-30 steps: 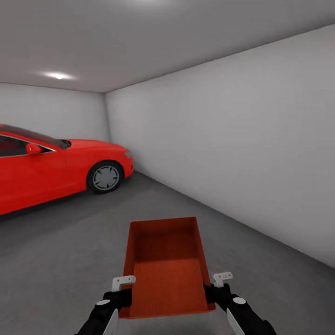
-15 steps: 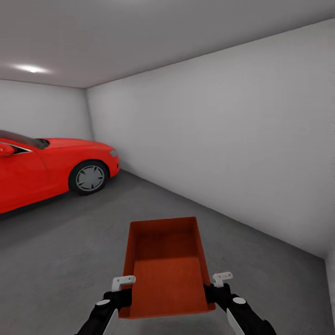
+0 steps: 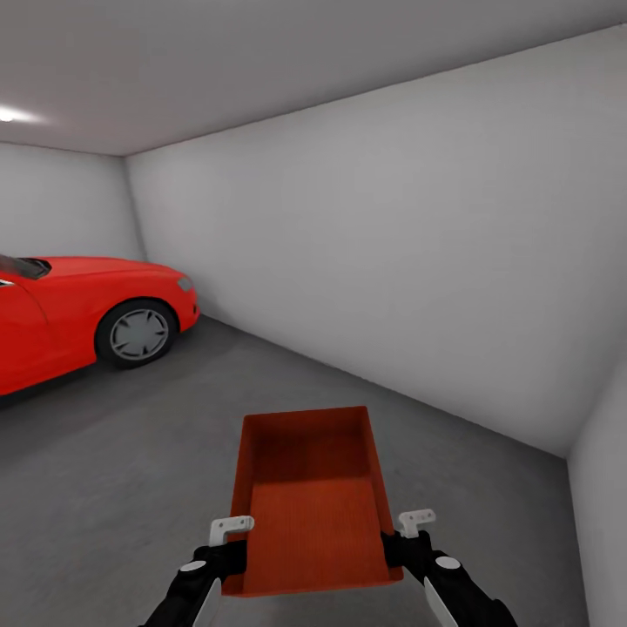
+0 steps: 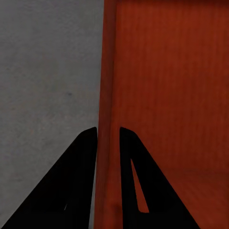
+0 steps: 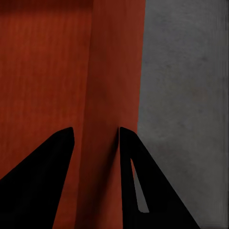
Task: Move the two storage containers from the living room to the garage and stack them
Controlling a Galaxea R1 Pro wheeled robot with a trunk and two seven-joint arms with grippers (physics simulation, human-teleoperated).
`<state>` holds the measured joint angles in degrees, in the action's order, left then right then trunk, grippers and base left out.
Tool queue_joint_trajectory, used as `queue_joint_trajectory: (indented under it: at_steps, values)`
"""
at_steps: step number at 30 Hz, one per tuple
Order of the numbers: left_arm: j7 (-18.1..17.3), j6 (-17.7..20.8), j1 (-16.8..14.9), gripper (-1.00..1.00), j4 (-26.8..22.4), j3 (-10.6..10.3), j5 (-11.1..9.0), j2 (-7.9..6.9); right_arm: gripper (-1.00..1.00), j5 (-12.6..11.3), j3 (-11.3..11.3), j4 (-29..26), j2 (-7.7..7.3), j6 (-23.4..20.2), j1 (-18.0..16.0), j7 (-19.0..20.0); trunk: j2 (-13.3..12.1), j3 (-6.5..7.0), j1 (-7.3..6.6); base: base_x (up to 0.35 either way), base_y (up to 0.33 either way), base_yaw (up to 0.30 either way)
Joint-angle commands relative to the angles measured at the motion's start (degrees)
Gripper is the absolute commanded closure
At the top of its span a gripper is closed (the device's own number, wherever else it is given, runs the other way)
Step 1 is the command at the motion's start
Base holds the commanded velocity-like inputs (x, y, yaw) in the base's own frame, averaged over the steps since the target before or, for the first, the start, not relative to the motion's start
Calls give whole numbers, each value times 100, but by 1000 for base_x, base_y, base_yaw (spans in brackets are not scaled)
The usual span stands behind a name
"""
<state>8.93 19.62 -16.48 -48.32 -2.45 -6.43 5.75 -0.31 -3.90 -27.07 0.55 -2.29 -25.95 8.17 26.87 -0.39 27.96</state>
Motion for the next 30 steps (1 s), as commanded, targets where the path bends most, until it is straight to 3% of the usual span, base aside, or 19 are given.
queue_joint_trajectory:
  at_steps: [1, 19, 30]
  values:
    - [221, -239, 4, 100, -19, -18, 239, -108, 100, -197, 30, 8, -3, -26, -7, 335, 6, -10, 2, 0, 0, -233]
    - [222, -239, 4, 100, -19, -18, 239, -109, 100, -197, 30, 8, -3, -26, -8, 335, 6, -85, 2, 11, 0, -255]
    - [219, -235, 4, 100, -19, -18, 239, -109, 100, -196, 29, 8, -3, -26, -7, 335, 6, -118, 2, 285, 0, -271]
